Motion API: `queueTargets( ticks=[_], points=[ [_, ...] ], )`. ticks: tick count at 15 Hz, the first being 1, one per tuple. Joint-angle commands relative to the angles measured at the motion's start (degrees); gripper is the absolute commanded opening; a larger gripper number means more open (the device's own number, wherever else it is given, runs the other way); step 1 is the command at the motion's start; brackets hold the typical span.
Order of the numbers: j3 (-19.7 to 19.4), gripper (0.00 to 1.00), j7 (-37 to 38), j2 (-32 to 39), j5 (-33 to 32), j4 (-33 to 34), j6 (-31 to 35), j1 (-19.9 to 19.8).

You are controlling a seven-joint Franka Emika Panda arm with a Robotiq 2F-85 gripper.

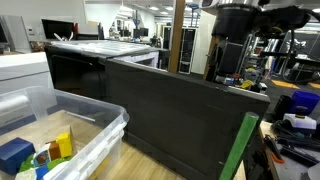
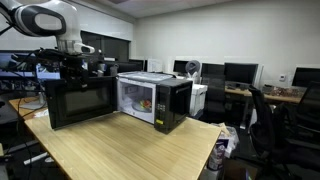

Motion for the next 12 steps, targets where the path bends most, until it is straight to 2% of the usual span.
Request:
queueTargets(
  ticks=[1, 6, 7, 8, 12],
  points=[
    [-1.61, 1.0, 0.89, 1.85, -2.91, -0.16, 2.51, -4.8],
    [-3.36, 1.0, 1.24, 5.8, -6.22, 1.04, 8.11, -9.32],
    [-3.82, 1.0, -0.03, 6.34, -6.03, 2.11, 6.2, -9.06],
    [-3.81, 1.0, 0.14, 4.37, -5.14, 0.6, 5.94, -8.6],
    [-3.95, 1.0, 0.11, 4.84, -5.12, 0.88, 5.92, -8.54]
  ],
)
